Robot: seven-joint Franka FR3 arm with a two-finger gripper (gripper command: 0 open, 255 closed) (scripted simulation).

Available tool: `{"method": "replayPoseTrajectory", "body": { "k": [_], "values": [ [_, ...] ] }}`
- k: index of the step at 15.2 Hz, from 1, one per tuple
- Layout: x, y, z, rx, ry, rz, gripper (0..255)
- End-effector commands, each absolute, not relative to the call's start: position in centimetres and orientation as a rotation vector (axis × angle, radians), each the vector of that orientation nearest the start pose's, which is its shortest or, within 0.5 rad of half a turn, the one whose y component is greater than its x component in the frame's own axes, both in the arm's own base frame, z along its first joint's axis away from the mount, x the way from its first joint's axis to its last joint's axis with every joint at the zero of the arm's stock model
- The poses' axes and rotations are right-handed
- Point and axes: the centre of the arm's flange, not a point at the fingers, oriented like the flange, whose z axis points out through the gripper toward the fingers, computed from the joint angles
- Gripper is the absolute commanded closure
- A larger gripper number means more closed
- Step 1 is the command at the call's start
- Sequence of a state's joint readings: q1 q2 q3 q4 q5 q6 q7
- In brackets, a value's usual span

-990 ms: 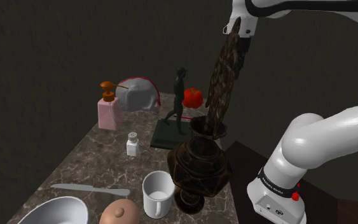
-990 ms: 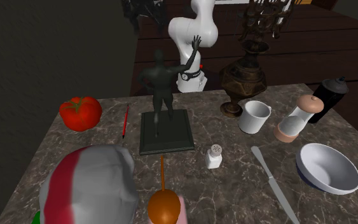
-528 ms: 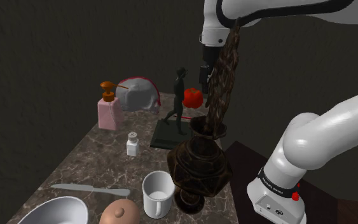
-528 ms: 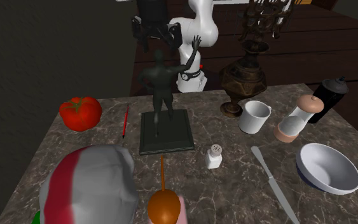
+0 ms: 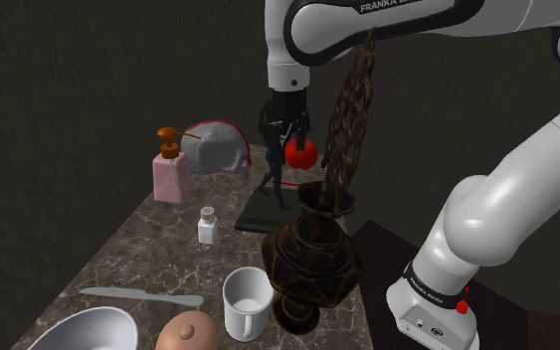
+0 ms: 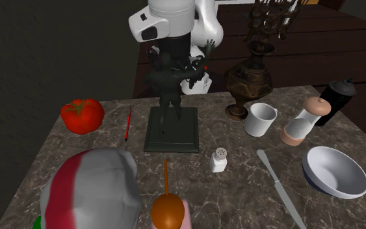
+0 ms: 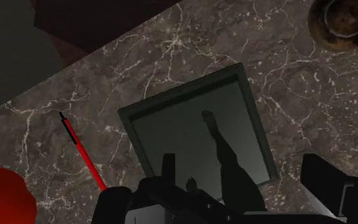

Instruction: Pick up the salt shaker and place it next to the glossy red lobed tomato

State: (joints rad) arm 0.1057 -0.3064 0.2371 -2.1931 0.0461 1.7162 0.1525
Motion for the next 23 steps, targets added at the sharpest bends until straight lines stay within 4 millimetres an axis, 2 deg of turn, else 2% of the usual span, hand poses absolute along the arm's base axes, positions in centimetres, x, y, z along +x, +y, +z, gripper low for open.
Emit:
{"method": "replayPoseTrajectory", "body": {
  "k": [1, 19, 23],
  "values": [
    [42.7, 18.1, 47.9, -3.190, -0.271, 0.283, 0],
    [52.6, 37.9, 36.2, -3.211, -0.382, 0.420, 0],
    [52.1, 37.6, 34.1, -3.211, -0.382, 0.420, 0]
  ]
}}
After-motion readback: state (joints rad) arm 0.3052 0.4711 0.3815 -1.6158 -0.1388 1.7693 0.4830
